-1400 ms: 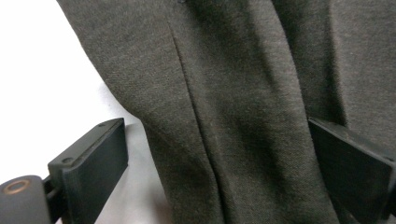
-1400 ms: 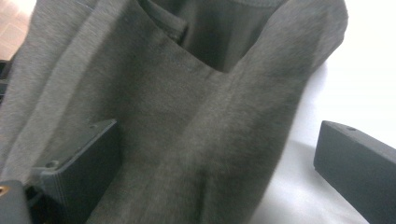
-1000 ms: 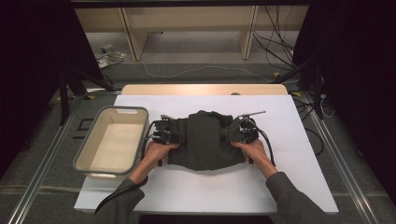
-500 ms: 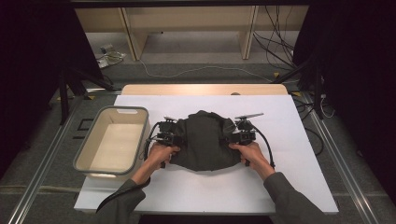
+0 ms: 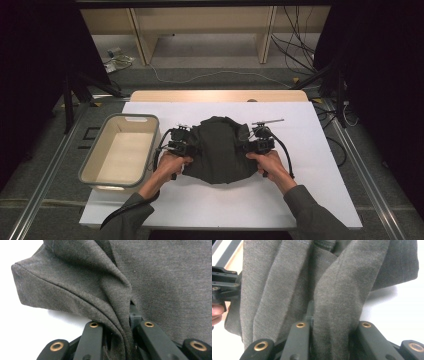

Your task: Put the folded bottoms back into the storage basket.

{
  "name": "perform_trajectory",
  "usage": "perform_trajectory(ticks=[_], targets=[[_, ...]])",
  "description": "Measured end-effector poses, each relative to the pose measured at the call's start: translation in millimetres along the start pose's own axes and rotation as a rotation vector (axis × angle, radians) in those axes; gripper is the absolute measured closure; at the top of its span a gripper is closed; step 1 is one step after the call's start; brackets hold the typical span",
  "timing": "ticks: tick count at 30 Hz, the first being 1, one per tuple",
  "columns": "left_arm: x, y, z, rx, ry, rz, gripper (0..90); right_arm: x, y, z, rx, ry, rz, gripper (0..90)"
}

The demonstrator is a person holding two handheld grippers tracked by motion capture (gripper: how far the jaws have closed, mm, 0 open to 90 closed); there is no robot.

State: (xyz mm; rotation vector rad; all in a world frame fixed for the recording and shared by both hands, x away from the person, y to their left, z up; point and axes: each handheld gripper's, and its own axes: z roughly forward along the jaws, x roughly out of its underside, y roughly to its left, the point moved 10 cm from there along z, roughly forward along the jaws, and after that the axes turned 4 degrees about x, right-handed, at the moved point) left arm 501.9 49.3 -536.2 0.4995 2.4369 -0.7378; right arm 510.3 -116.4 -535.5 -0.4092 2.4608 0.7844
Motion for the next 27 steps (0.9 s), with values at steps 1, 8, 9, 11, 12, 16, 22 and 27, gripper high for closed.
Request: perform_trajectory(ticks=[1,8,9,11,12,16,22,27], targets=[[-0.6,-1.1,-1.3,0.005,-0.003,-0.002,79.2,-0.6,0.5,-1.6,-0.004,-0.002,-0.002,74.7],[-6.7,-6.3,-15.2,0.018,-0.015,0.029,79.3,-7.9,7.3,-10.7,-0.028,-0.047,0.001,75.0],[-8.4,-7.0,-17.5,0.019,-0.024,0.031,79.3,-8.7,9.5,-11.6,-0.033,-0.054,0.001,75.0],[-10.3,-7.8,-21.7,0.016,-0.023,0.046,79.3,-8.9,10.7,-12.1,-0.036,-0.054,0.004,75.0],[-11.3,-8.3,-23.0,0.015,-0.027,0.047,79.3,-9.8,12.2,-12.7,-0.038,-0.060,0.000,75.0],[-15.4,-9.4,-30.5,0.025,-0.038,0.052,79.2,-12.6,16.8,-16.4,-0.045,-0.069,-0.004,75.0],[-21.2,-11.0,-40.2,0.029,-0.055,0.063,79.2,-18.3,24.6,-23.6,-0.058,-0.101,-0.009,75.0],[-24.2,-11.1,-46.6,0.035,-0.061,0.068,79.2,-21.8,31.3,-28.4,-0.068,-0.118,-0.009,75.0]])
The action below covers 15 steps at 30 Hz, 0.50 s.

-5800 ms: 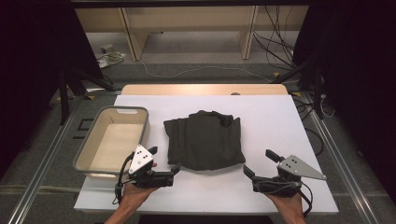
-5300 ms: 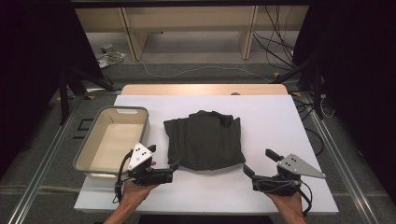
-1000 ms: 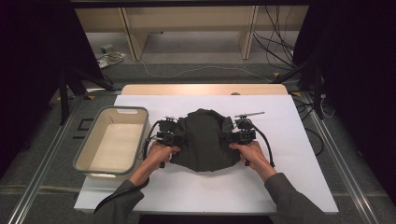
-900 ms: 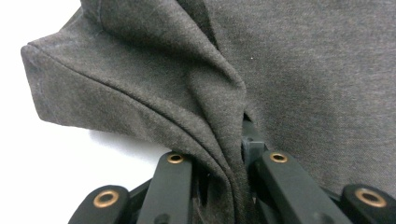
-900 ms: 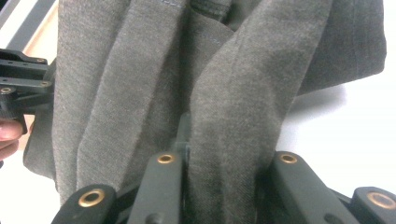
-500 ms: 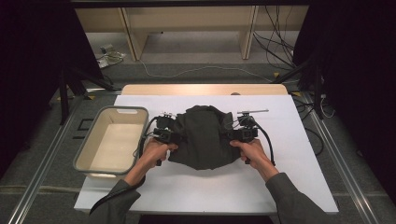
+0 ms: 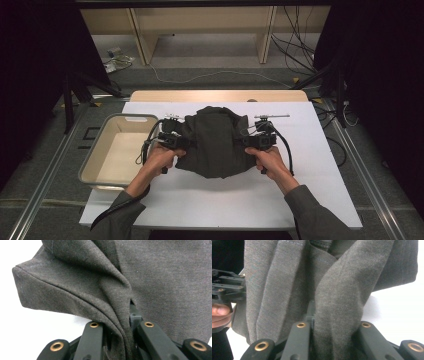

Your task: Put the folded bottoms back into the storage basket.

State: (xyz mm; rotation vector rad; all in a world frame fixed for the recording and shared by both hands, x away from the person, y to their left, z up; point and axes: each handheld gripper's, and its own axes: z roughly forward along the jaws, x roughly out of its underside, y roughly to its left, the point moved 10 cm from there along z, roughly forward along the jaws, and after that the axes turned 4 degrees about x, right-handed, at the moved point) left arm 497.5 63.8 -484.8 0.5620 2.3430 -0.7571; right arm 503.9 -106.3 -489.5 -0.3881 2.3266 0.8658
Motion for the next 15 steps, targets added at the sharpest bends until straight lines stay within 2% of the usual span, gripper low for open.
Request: perform_trajectory(ticks=[15], targets=[[-8.6,-1.2,-18.3,0.002,-0.006,0.050,79.1,-6.9,14.7,-6.0,-0.018,-0.038,0.001,75.0]])
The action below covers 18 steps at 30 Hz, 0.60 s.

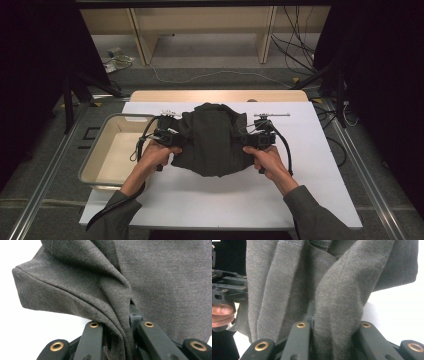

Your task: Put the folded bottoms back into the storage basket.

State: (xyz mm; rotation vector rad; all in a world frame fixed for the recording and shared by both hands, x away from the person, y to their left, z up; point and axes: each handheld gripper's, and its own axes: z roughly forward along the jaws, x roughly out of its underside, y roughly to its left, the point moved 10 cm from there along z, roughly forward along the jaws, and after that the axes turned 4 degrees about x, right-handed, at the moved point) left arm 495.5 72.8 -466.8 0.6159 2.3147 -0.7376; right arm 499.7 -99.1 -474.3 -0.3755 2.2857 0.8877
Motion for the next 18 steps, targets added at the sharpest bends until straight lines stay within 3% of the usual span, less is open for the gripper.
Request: perform_trajectory(ticks=[18], targets=[[-7.1,4.2,-29.7,0.011,-0.008,0.033,79.1,-6.4,28.1,-1.9,-0.023,-0.044,-0.018,75.1]])
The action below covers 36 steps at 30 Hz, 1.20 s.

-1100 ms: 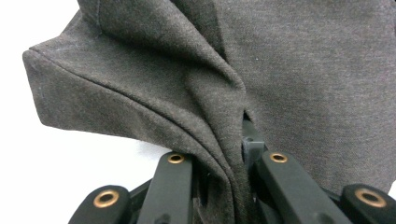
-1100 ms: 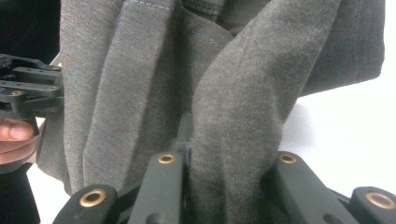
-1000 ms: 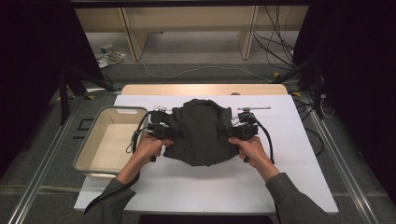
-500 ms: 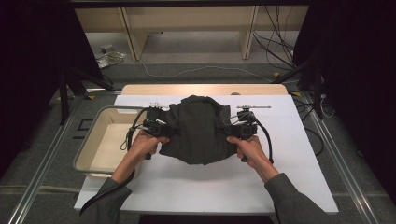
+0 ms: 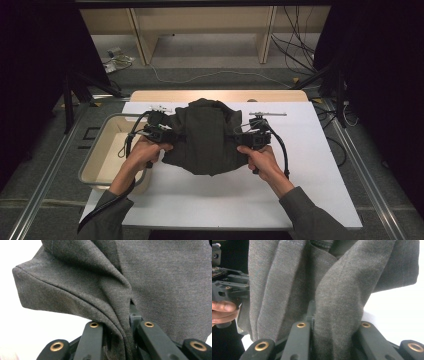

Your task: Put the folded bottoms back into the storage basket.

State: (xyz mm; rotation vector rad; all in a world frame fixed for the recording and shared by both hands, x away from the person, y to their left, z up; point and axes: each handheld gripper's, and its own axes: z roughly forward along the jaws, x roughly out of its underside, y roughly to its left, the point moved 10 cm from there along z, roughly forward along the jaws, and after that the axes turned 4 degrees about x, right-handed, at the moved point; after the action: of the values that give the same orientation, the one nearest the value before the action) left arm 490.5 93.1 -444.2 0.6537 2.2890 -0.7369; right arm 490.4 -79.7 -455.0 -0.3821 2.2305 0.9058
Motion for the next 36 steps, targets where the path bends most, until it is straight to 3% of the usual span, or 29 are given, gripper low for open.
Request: perform_trajectory(ticks=[13,22,36], targets=[[-1.3,11.0,-27.5,-0.021,-0.020,0.007,79.1,-7.8,27.8,9.2,-0.035,-0.016,-0.004,75.1],[-2.6,21.5,-41.1,-0.032,-0.030,-0.004,79.1,-14.5,39.6,16.1,-0.042,-0.019,-0.014,75.1],[-3.1,47.3,-77.4,-0.046,-0.057,-0.025,79.1,-30.3,73.0,38.5,-0.056,-0.010,-0.044,75.1]])
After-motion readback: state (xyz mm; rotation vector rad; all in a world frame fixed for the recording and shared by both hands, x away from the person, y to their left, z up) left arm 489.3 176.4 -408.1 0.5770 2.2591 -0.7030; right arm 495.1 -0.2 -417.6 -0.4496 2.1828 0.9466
